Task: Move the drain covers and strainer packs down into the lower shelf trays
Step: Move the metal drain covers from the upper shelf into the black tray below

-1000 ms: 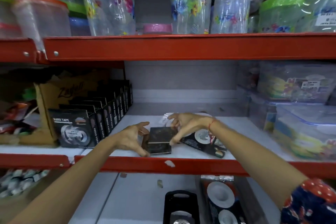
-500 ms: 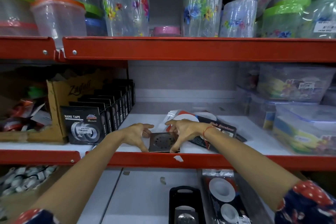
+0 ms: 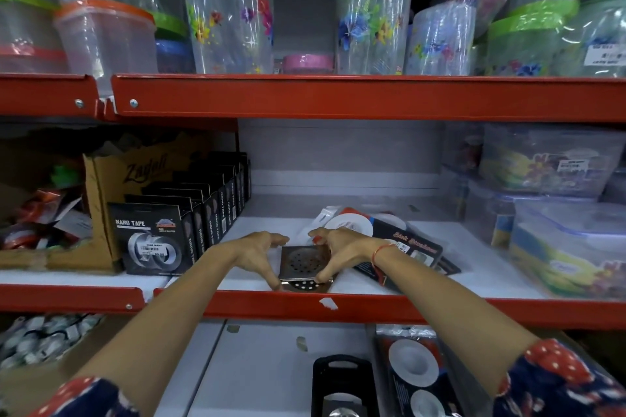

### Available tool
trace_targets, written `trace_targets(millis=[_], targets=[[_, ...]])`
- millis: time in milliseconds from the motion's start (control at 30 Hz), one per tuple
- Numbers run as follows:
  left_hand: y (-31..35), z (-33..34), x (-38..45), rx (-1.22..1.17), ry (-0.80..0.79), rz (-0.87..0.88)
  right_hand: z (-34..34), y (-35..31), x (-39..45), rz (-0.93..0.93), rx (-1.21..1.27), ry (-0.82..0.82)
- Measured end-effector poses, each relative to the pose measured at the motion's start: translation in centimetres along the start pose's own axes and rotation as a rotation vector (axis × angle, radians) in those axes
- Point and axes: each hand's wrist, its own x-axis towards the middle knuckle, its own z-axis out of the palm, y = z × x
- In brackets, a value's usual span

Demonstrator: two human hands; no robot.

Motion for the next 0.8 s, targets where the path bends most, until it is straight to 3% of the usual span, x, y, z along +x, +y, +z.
trace_targets(millis=[267, 400, 533, 700, 800], targets=[[2.3, 0.3, 1.4, 0.033, -0.106, 0.001, 0.0, 1.4, 1.1, -0.030, 0.096, -0.037], [2.7, 0.4, 1.9, 0.022, -0.121, -0.015, -1.2, 4.4, 1.5, 0.026, 0.204, 0.258], [3.4, 0.4, 2.1, 0.040, -0.137, -0.015, -3.1, 8.7, 1.5, 0.278, 0.162, 0.557], [3.8, 0.4, 2.7, 0.025, -0.134, -0.012, -3.0, 12.2, 1.2, 0.435, 0.258, 0.429], [4.0, 0.5, 3.0, 0.022, -0.127, -0.007, -2.7, 13.3, 1.3, 0.477, 0.518, 0.489]])
